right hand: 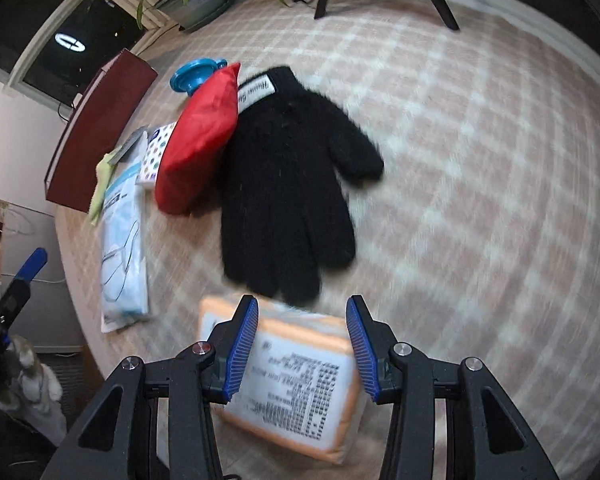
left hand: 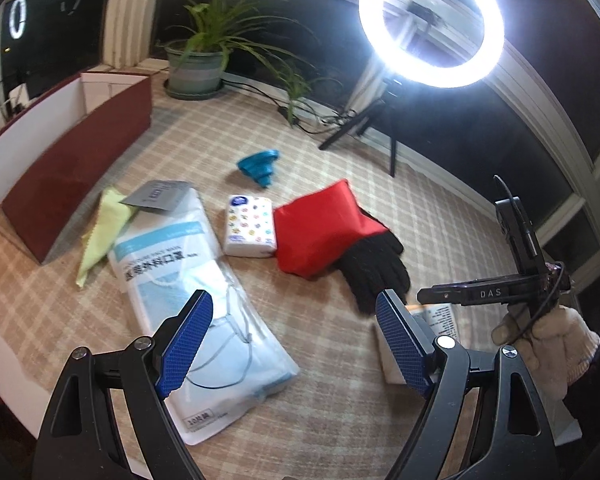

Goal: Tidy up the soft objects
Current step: 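Move the right tool toward the tan barcode parcel, then close the right gripper on the tan parcel and lift it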

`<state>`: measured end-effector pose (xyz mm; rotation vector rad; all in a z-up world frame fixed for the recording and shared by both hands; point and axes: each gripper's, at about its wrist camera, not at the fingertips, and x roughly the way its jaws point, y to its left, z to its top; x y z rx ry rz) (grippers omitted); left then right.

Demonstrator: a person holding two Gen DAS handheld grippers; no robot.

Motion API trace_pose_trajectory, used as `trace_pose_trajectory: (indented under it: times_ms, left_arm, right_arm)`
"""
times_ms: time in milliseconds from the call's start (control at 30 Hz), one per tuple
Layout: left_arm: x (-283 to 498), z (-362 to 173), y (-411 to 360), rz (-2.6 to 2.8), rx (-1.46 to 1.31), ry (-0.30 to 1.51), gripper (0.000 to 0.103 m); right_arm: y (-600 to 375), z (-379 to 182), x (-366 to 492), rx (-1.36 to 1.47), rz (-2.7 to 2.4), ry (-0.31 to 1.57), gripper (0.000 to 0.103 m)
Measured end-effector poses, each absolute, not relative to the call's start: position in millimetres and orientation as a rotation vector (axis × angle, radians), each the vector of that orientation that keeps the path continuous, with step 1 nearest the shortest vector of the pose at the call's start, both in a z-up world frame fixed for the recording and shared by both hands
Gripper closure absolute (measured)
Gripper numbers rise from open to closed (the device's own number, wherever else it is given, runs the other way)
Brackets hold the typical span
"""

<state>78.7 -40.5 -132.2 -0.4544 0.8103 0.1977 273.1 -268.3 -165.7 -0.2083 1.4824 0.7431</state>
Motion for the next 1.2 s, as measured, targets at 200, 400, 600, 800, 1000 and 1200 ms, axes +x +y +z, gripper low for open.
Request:
trace_pose_trajectory:
  times_ms: [200,400,600,800,1000,1200]
  left_arm:
    - [87,-141,-64,0.103,-0.433,0.854,0.02]
    - [103,-157,-98,-0.03,-0.383,0.937,0.02]
    - [120,-181,-125,-0.14,-0.39,1.026,0.02]
    - [143,-200,-134,-0.228,-0.389,1.067,0.02]
    - [157,-213,-144,-0.293,-0.373,1.109,0.024]
    - [163,-222,-147,-0.324,-0.399,1.135,0.046]
  right_arm:
    - [-302,-159,250,-0.101,0.751,1.476,0.059]
    - [-338,-153,233,0.031,0.671,1.418,0.046]
    - [-350,-161,231,0.081,0.617,1.407,0.046]
    - [-360,-164,222,0.176,0.616,1.414,0.046]
    - [-361,-171,217,0.235,0.63,1.431,0.046]
    - [-365,-179,215,0.286,0.637,1.458,0.05]
